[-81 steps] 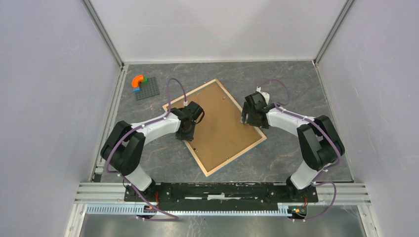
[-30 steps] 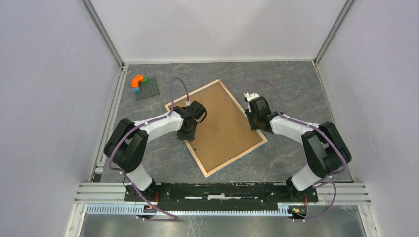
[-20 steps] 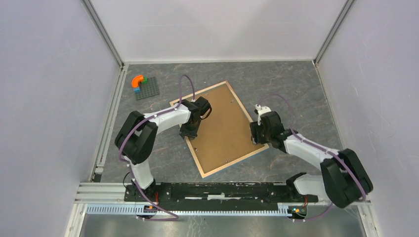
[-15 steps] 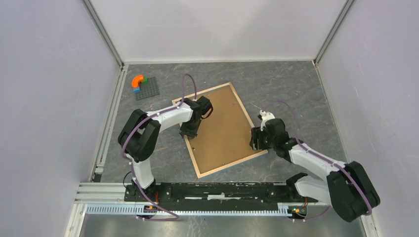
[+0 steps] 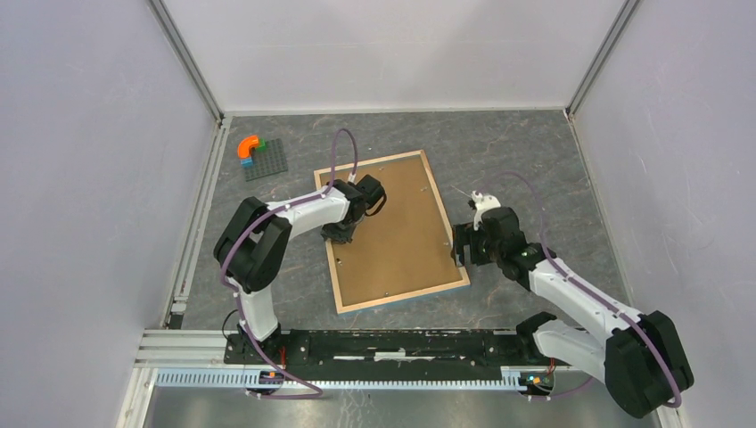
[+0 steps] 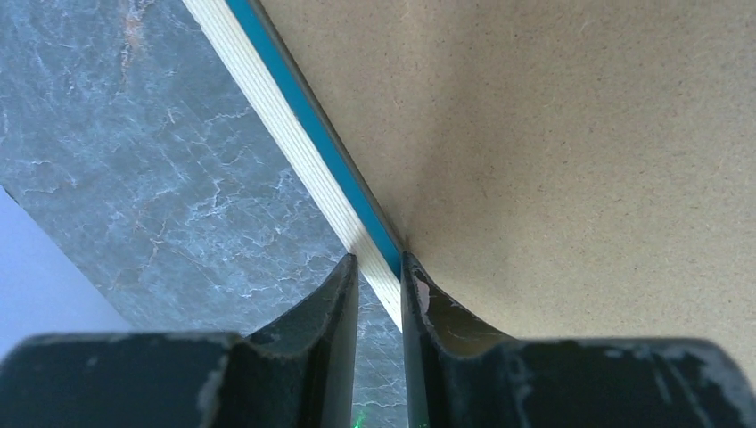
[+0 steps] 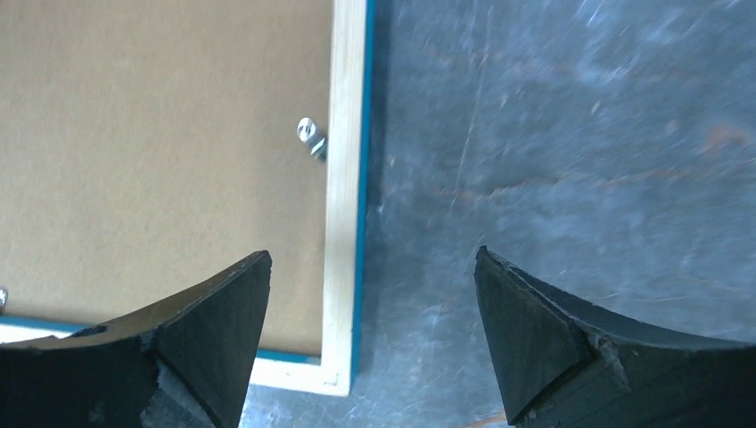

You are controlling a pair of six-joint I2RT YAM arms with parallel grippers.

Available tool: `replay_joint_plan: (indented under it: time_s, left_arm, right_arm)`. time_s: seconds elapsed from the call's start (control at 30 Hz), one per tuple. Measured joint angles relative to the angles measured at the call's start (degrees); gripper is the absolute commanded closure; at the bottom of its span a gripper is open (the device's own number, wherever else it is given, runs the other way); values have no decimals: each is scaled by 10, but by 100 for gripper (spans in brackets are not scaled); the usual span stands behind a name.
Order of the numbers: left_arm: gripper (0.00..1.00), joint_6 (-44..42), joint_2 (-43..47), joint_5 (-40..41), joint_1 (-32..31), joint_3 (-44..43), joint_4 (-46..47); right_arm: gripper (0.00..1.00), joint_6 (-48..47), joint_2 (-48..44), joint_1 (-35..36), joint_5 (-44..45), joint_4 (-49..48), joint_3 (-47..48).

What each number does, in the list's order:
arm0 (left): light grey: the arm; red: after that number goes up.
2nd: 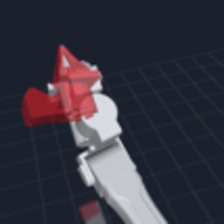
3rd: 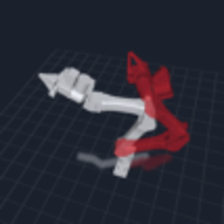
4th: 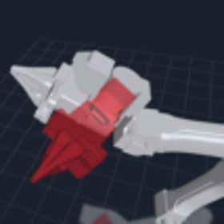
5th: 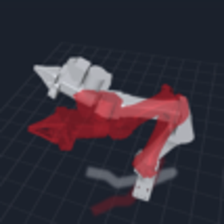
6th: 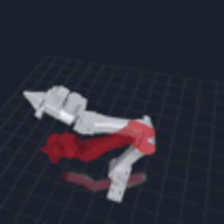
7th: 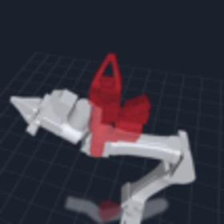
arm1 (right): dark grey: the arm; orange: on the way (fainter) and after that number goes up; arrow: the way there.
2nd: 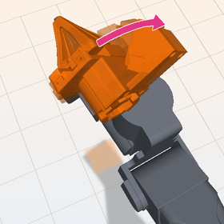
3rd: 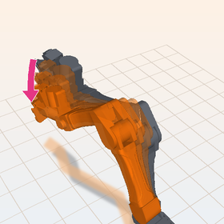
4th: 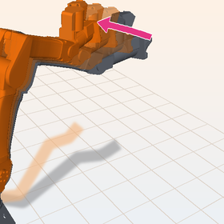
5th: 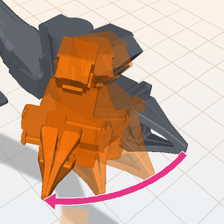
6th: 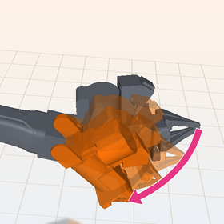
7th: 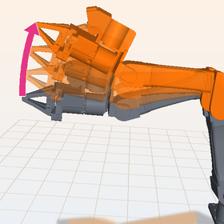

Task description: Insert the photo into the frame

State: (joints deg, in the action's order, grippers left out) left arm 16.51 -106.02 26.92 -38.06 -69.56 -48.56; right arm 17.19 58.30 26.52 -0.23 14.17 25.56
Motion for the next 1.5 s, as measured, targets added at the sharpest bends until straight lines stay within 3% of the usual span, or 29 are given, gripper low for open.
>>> replay_joint_plan:
  time_s: [0.17, 0.27, 0.43, 0.6, 1.03, 1.3, 1.5]
  left_arm:
    - [51, -2, 3, 12, 9, 2, 4]
    - [45, -2, 9, 8, 24, 2, 4]
    - [47, -2, 10, -10, 43, 2, 3]
    - [56, -1, 8, -28, 49, 2, 6]
    - [67, -2, 1, -47, 49, -3, 7]
    - [69, -2, 0, -50, 49, -4, 7]
    - [70, -2, 0, -50, 49, -4, 7]
  right_arm:
    - [10, -28, 50, -3, 40, 14, 75]
    - [11, -37, 83, -4, 42, 10, 97]
    - [18, -37, 119, -4, 4, -2, 97]
    - [25, -42, 130, -2, -26, -29, 79]
    - [43, -97, 180, 8, -3, -99, 62]
    - [43, -100, 196, 12, 6, -131, 62]
    - [67, -100, 198, 20, 6, -136, 62]
